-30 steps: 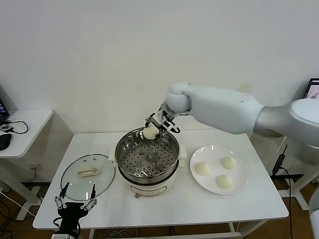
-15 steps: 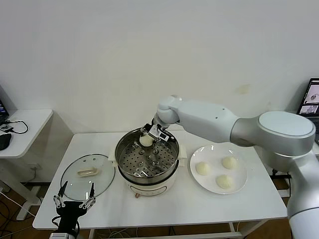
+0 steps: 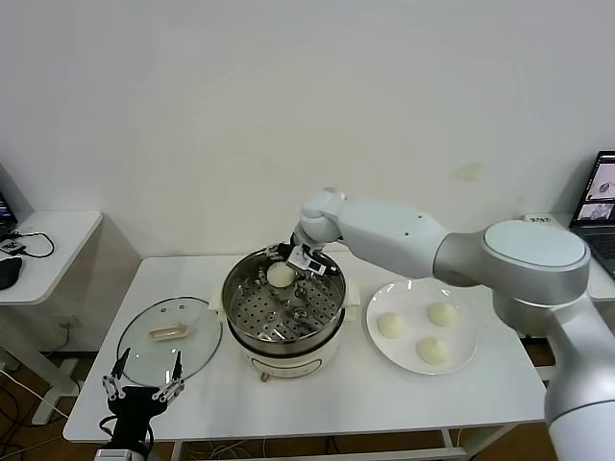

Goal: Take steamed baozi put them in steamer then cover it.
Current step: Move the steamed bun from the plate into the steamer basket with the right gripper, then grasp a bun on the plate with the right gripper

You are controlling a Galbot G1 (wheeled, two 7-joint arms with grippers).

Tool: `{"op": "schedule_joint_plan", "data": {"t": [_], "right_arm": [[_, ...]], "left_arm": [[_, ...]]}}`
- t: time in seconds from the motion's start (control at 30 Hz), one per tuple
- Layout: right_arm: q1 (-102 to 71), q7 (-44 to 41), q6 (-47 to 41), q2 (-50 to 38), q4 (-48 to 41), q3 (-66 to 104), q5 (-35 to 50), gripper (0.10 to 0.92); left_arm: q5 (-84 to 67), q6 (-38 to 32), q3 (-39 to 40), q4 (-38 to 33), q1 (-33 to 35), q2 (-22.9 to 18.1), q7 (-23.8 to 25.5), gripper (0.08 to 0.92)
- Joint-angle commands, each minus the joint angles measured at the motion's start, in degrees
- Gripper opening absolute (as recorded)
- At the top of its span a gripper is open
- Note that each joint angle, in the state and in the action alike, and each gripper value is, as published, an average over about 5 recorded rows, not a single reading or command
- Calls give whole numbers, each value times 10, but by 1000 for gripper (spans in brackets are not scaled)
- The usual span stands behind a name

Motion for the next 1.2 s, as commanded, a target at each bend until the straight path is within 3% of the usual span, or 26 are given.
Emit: {"op": "schedule_joint_plan", "data": {"t": [0.03,0.3,0.53,0.73,0.93,1.2], "right_arm": [[62,-34,-56,-38,70,-7,92,823],[150,-75,-276,-199,232,-14,214,823],[151,-77,-357,-373,335,-11,224,823],[80,-81,-368,-489,372,13,193,823],[-25,-82,-361,-515,363,51,141,823],[-154,-76,-353,-475,314,140,94,823]], "left_arm": [[-1,1,0,-1,0,1,0,823],[-18,8,-6,1,-6,17,3,823],[-23,14,-10,-3,-10,29,5,823],[-26,16,-11,1,-15,32,5,823],[-26,21,-17,-1,-16,32,6,823],[-25,22,-28,-1,-9,27,6,823]]}}
